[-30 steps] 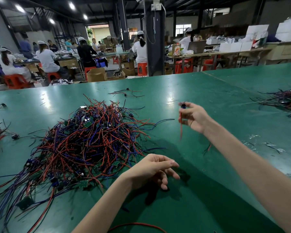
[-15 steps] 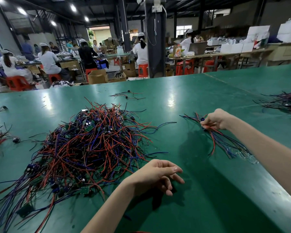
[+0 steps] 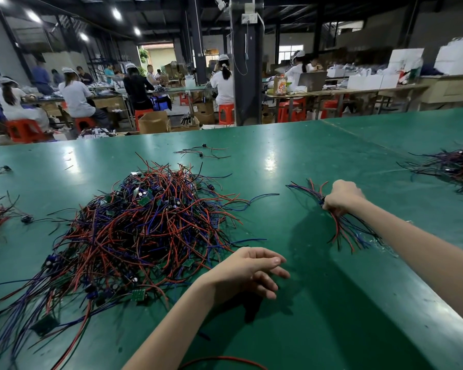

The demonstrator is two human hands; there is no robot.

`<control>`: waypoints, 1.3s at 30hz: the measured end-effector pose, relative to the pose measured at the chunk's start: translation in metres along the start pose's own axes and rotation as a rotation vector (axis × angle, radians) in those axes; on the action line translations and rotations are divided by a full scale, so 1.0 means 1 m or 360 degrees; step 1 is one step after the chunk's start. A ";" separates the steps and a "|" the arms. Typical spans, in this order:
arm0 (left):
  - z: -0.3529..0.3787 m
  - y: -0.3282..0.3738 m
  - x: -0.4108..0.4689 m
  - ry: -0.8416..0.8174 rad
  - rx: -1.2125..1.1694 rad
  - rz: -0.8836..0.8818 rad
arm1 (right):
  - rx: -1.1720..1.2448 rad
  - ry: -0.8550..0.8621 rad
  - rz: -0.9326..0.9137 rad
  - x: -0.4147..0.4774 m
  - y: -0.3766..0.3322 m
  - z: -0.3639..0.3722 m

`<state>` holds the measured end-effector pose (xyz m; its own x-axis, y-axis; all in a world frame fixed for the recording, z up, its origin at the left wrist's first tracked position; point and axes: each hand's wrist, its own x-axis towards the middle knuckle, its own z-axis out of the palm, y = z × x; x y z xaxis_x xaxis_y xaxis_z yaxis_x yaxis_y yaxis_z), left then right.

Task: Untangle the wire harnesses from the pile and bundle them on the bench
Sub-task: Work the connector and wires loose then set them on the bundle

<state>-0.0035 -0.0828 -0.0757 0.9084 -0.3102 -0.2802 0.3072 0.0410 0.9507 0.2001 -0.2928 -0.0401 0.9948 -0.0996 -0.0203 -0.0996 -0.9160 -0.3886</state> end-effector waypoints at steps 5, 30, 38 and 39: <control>-0.002 0.007 0.001 0.0205 -0.0264 0.0124 | -0.0389 0.0032 -0.0110 -0.014 -0.022 -0.002; -0.062 -0.008 0.004 0.1821 0.2137 0.0334 | 0.0273 -0.0095 -0.0957 -0.082 -0.160 0.081; -0.063 -0.004 0.006 0.1916 0.2043 0.0259 | 0.1199 -0.0050 -0.0707 -0.070 -0.135 0.019; -0.062 -0.004 0.006 0.1915 0.2027 0.0260 | 0.1352 -0.0073 -0.0693 -0.071 -0.130 0.013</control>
<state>0.0183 -0.0263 -0.0894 0.7709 0.4553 0.4454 0.3412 -0.8857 0.3147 0.1427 -0.1612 -0.0002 0.9428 0.2153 0.2545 0.3091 -0.2789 -0.9092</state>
